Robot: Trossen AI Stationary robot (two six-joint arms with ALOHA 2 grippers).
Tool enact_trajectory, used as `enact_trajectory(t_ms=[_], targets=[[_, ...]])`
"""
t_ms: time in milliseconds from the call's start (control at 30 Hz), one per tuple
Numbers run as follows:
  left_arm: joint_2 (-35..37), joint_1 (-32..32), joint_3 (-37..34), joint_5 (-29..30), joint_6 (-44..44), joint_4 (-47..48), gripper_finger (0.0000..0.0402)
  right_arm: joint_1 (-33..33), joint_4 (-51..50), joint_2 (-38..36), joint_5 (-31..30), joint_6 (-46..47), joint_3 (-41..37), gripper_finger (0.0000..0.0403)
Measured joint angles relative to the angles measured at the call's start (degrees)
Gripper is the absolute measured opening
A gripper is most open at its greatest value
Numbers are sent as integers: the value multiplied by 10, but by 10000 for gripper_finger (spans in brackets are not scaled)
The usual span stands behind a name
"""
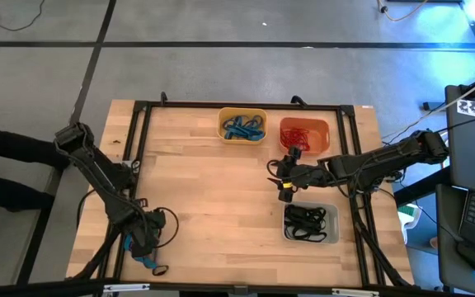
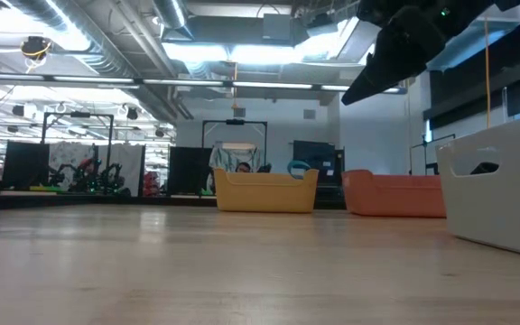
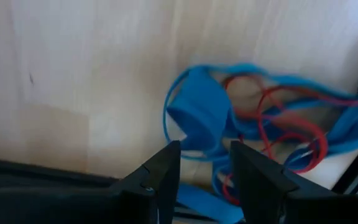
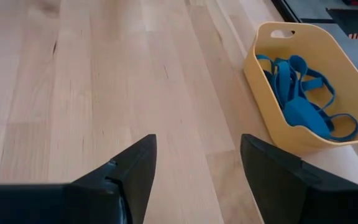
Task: Sort rubber bands into baskets
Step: Put the blue rubber band into the yellow bin
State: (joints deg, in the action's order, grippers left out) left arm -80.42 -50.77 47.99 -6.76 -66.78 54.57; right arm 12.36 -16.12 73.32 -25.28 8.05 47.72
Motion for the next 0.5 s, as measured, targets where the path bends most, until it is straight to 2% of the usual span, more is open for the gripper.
enact_trajectory(t_ms=[300, 500], targets=[[0, -21, -23, -7, 21, -72, 136, 0, 0, 0, 0, 0, 0, 232], [0, -21, -30, 3, 35, -74, 135, 0, 0, 0, 0, 0, 0, 232]])
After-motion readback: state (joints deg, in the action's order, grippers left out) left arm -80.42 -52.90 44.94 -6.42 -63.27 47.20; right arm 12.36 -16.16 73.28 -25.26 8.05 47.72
